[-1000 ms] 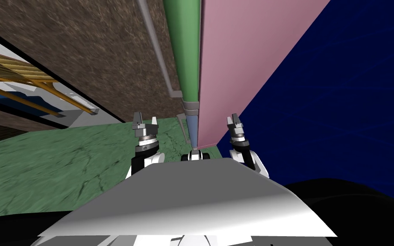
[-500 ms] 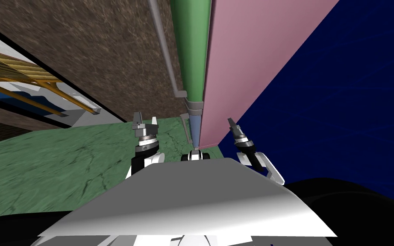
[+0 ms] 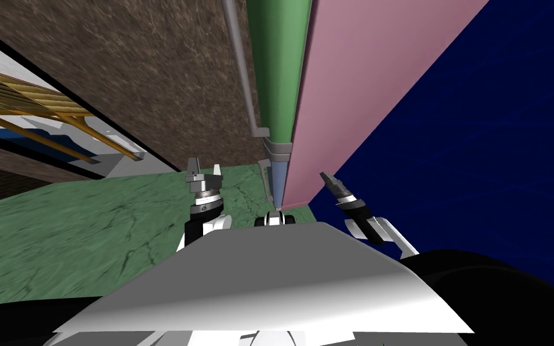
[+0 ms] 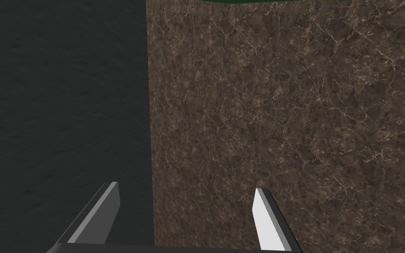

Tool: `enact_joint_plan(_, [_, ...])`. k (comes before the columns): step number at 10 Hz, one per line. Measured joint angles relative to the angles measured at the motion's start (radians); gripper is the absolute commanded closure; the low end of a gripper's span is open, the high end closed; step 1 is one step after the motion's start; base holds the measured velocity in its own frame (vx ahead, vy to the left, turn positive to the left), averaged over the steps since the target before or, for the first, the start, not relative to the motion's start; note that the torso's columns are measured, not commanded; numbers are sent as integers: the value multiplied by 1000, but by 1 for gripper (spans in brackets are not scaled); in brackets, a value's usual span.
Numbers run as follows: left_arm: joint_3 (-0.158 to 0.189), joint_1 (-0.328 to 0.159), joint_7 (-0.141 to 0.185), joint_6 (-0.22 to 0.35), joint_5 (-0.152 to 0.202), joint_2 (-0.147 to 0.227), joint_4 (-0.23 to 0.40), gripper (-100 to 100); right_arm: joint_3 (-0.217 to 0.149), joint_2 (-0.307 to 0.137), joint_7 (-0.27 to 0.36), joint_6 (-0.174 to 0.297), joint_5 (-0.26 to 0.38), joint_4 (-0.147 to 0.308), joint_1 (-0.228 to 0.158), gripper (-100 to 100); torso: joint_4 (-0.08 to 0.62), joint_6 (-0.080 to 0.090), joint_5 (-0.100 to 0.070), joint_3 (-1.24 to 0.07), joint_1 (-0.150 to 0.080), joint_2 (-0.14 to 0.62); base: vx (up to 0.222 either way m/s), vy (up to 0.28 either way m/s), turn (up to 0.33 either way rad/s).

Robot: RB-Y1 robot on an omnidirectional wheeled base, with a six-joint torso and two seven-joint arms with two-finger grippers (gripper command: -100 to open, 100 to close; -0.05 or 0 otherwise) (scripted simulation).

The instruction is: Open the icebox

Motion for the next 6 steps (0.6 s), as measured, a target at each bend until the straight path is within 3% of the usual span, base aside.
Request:
enact_joint_plan(1, [0, 0, 0, 0, 0, 0, 0, 0, -29, -35, 2, 23, 24, 5, 13, -100, 0, 0, 0, 0, -1, 0, 3, 56, 8])
enact_joint_plan(6, [0, 0, 0, 0, 0, 0, 0, 0, -105, -148, 38, 87, 120, 34, 67, -100, 0, 0, 0, 0, 0, 0, -4, 65, 20])
